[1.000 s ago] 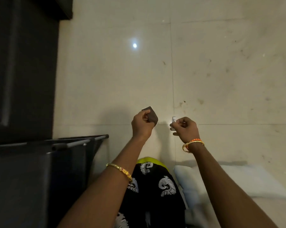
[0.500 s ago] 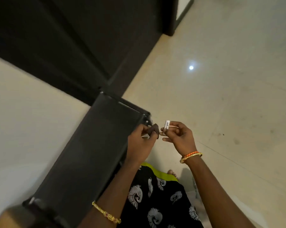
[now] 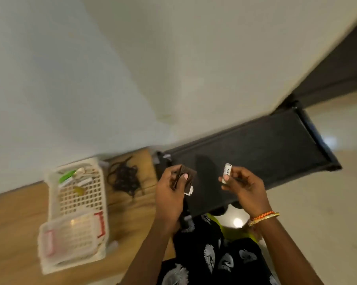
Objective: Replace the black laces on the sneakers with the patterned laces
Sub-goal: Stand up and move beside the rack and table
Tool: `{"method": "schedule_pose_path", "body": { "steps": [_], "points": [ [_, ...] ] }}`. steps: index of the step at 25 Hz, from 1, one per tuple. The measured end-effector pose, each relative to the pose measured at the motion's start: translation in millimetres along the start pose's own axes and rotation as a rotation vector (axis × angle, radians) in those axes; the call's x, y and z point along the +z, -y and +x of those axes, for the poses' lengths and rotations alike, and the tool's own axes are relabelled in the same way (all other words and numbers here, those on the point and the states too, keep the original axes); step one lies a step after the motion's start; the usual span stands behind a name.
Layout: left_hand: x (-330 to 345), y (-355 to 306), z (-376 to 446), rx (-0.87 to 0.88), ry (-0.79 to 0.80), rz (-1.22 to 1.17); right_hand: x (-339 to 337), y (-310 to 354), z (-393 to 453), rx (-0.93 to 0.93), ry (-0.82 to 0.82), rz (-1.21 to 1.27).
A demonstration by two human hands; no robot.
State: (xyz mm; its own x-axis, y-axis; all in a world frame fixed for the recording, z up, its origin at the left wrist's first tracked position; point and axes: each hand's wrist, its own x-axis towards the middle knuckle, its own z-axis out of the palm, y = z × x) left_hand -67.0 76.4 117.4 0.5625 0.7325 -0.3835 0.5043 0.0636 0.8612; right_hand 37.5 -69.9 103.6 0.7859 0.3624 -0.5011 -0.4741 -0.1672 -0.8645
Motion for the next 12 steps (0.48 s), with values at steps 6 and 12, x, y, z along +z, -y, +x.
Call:
{"method": "schedule_pose_path", "body": {
  "steps": [6, 12],
  "points": [
    [-167, 60, 17, -0.166, -0.479, -0.043, 164, -31, -24, -0.053, 0.228, -0.348],
    [-261, 103, 43, -0.368, -0.682, -0.015, 294, -47, -29, -0.246, 0.345, -0.603]
  ]
}}
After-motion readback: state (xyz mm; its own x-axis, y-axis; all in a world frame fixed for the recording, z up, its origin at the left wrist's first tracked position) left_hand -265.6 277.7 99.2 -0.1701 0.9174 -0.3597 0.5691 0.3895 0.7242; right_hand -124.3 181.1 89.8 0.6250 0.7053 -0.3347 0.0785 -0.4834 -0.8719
